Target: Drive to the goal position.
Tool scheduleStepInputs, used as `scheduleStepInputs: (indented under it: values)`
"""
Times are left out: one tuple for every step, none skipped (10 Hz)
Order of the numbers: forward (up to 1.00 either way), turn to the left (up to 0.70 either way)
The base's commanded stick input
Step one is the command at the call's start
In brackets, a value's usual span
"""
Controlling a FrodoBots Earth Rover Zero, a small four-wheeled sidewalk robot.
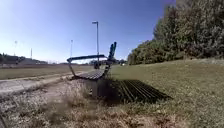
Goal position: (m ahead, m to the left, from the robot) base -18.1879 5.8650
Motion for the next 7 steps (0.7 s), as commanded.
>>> scheduleStepInputs:
  values:
    - [0.00, 0.00]
    - [0.00, 0.00]
    - [0.00, 0.00]
    - [0.00, 0.00]
    - [0.00, 0.70]
    - [0.00, 0.70]
    - [0.00, 0.70]
